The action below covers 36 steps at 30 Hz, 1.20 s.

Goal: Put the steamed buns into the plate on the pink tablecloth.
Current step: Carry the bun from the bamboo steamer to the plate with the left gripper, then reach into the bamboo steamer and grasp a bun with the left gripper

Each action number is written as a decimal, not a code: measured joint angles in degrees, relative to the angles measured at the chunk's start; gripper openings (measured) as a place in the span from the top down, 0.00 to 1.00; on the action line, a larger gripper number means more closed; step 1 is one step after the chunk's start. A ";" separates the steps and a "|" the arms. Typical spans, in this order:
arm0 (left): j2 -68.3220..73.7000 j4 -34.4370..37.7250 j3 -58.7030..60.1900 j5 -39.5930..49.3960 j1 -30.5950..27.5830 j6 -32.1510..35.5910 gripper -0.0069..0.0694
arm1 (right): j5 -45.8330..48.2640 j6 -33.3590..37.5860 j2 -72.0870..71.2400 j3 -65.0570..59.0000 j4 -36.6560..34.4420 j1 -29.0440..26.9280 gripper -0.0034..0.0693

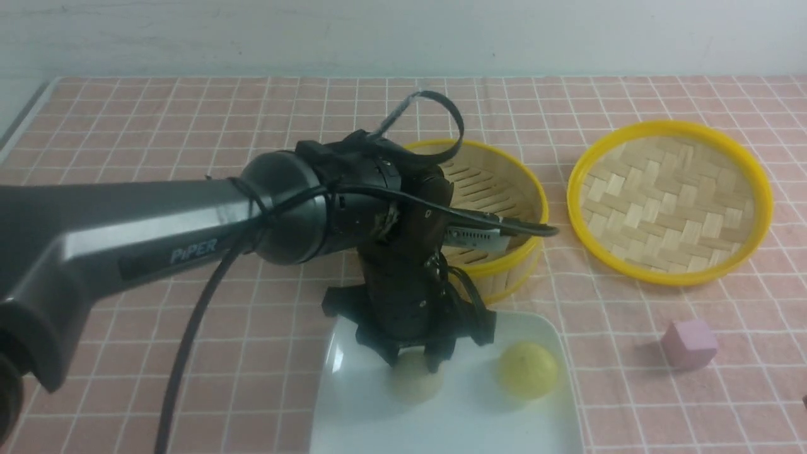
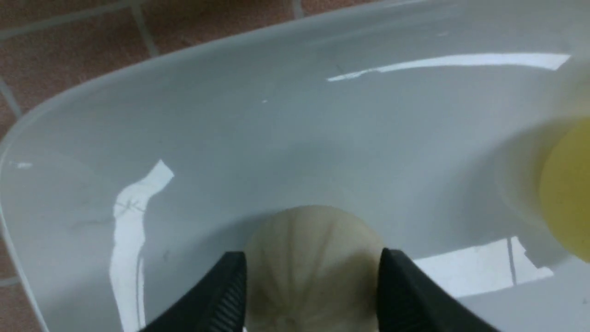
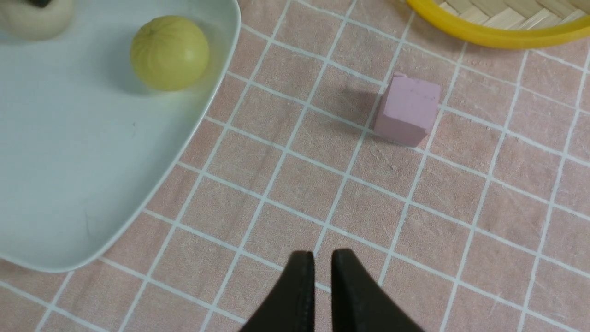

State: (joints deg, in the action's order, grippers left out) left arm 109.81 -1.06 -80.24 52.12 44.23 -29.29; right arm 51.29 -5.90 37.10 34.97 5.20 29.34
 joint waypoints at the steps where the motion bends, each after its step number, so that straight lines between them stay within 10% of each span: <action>1: 0.00 0.05 -0.77 0.58 0.00 -0.36 0.33 | 0.00 0.00 0.00 0.00 0.00 0.00 0.88; 8: 0.00 1.06 -7.62 3.54 -0.05 -5.67 0.29 | 0.06 0.00 0.00 0.00 0.00 0.00 0.87; 15: 2.43 -3.03 -19.77 3.24 -5.52 -5.54 0.82 | 0.06 0.00 0.00 0.00 -0.69 0.00 0.87; 19: 7.26 -1.21 -28.42 2.87 -10.36 -2.18 0.90 | 0.06 0.00 0.00 0.00 -1.34 0.00 0.86; 32: 21.86 -7.54 -37.37 -9.43 -12.44 1.26 0.46 | -0.16 0.00 0.00 0.00 -1.35 0.00 0.84; 36: 24.59 -7.82 -37.49 -9.73 -12.44 0.16 0.52 | -0.16 0.00 0.00 0.00 -1.35 0.00 0.84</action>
State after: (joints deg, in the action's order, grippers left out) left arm 134.39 -8.89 -117.73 42.39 31.78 -29.13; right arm 51.13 -5.90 37.10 34.97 3.84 29.34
